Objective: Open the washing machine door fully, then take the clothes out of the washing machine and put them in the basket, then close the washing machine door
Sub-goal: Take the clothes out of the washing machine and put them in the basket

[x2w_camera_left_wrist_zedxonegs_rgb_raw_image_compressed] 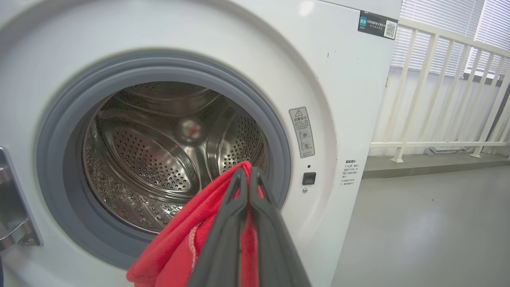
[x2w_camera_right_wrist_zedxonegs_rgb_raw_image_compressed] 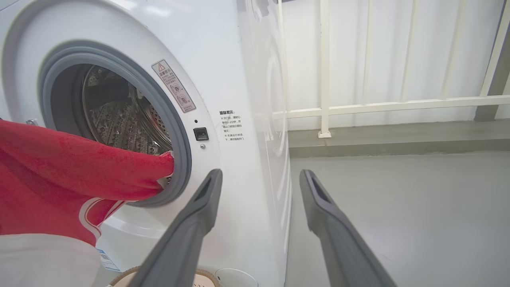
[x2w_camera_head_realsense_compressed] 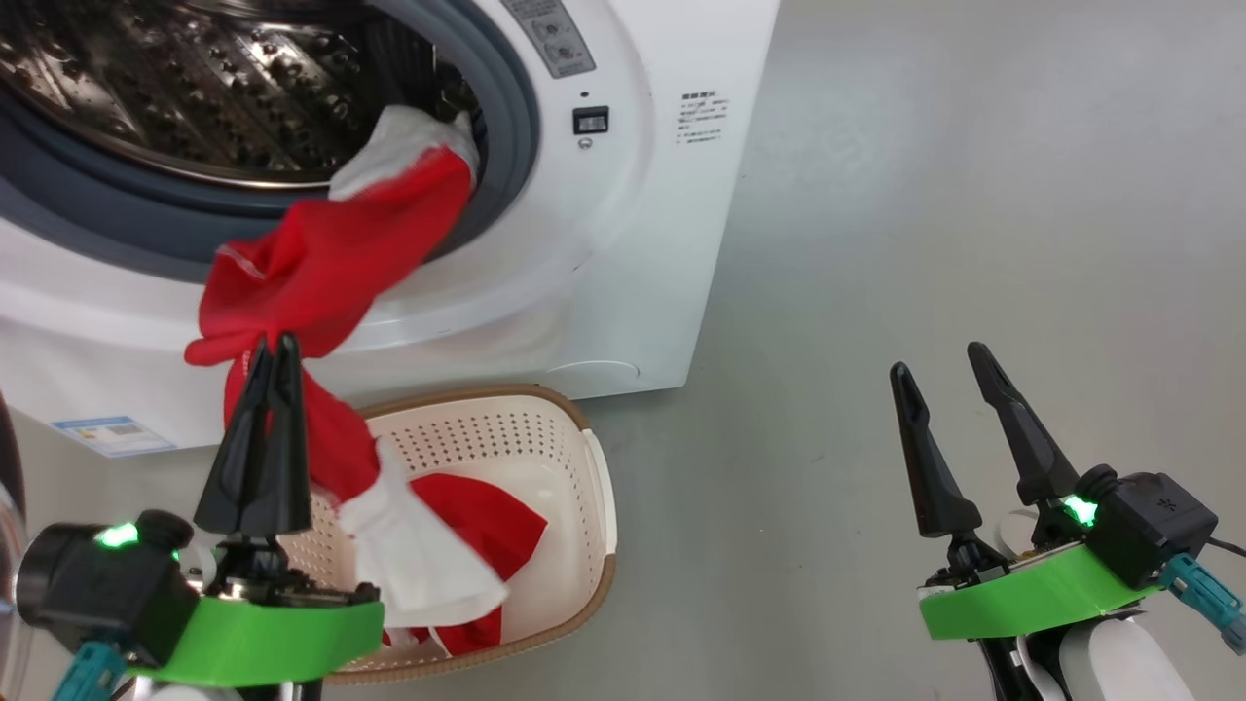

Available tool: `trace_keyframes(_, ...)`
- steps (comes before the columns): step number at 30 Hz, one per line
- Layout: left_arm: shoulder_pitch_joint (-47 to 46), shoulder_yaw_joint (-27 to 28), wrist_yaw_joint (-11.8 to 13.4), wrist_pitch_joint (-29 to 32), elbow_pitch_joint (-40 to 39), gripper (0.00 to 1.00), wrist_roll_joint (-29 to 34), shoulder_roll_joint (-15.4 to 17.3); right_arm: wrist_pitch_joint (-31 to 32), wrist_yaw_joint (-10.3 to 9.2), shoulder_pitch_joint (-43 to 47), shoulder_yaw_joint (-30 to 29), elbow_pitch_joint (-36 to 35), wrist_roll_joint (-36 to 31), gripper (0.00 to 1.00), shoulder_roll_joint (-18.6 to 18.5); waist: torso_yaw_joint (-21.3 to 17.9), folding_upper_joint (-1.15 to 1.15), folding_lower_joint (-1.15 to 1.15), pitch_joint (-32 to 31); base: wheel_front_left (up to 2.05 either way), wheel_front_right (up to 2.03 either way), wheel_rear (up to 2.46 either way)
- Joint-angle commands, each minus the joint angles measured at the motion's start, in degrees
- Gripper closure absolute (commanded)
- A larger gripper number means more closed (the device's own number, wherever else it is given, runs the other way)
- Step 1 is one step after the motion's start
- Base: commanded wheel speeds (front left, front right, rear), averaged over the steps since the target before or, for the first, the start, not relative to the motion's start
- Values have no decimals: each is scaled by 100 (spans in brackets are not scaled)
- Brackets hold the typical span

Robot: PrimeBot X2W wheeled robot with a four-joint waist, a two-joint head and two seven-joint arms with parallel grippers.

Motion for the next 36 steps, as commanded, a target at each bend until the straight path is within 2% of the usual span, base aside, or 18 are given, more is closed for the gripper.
trace_keyframes(1,-7,203,64,-23,-299,100,73,133,-36,36,63,124,-170,-35,0,-7,61,0,0,-5,0,0,0)
trace_keyframes(9,77,212,173,43,-805,100,182,209,-36,36,56,123,-182,-64,0,-7,186,0,0,-13,0,0,0)
trace_keyframes(13,102,178,122,89,-640,100,86,200,-36,36,33,150,-186,-69,0,-7,193,0,0,38,0,0,0)
trace_keyframes(18,46,57,-30,57,35,100,-71,61,-36,36,-33,182,-195,-77,0,-7,115,0,0,165,0,0,0)
trace_keyframes(25,-340,-50,-375,-47,1279,100,-165,-210,-36,36,-119,229,-182,-48,0,-7,-14,0,0,387,0,0,0)
trace_keyframes(36,-1033,197,-856,-79,2986,100,173,-592,-36,36,-247,260,-176,-23,0,-7,-158,0,0,704,0,0,0)
